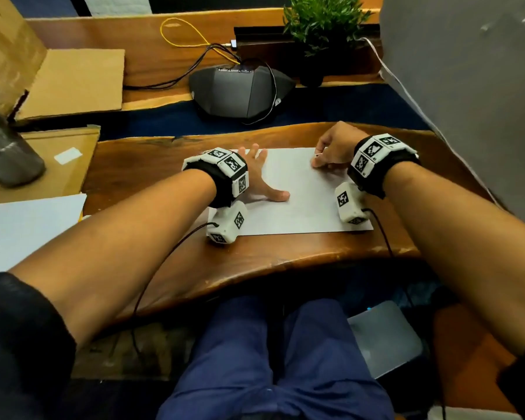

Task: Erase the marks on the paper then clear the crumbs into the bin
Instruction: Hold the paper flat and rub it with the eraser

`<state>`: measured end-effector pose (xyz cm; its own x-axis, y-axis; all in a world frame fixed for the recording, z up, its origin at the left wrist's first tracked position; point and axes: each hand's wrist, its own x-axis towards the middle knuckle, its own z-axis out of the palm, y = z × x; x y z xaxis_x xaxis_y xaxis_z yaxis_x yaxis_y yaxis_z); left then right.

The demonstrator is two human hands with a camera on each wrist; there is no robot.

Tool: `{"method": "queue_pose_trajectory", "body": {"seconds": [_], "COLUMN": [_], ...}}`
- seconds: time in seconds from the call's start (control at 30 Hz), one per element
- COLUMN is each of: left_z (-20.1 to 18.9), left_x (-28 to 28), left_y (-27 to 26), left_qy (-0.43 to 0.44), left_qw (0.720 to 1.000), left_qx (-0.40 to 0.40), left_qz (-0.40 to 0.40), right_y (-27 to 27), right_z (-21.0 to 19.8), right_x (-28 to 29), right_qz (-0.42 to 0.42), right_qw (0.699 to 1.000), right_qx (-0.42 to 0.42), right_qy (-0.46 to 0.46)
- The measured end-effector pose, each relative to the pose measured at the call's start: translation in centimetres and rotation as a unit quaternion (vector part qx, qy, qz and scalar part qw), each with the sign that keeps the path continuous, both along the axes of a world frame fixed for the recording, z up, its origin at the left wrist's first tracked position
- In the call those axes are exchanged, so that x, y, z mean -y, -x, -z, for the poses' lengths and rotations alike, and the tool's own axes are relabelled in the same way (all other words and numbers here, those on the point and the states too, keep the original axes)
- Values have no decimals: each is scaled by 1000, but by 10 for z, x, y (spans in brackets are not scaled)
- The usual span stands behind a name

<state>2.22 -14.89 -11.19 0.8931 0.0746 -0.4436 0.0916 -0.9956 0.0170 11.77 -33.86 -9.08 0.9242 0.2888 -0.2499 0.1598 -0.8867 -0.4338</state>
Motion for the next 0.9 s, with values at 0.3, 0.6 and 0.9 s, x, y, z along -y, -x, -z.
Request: {"method": "queue_pose_trajectory", "body": {"seconds": [0.3, 0.6, 0.9], "left_z": [13, 3, -3], "left_x": [6, -12, 8], "left_y": [-7, -15, 15], "left_qy": [46, -44, 31], "left_qw": [964, 995, 970], "left_qx": [-21, 17, -20], "left_qz": [261, 93, 239], "right_y": [-6, -5, 5], "right_z": [-1, -2, 2], "right_x": [-1, 1, -5], "right_qz": [-31, -103, -126], "right_qw": [999, 992, 992], "right_qx": [8, 13, 8], "right_qy": [27, 69, 24]}}
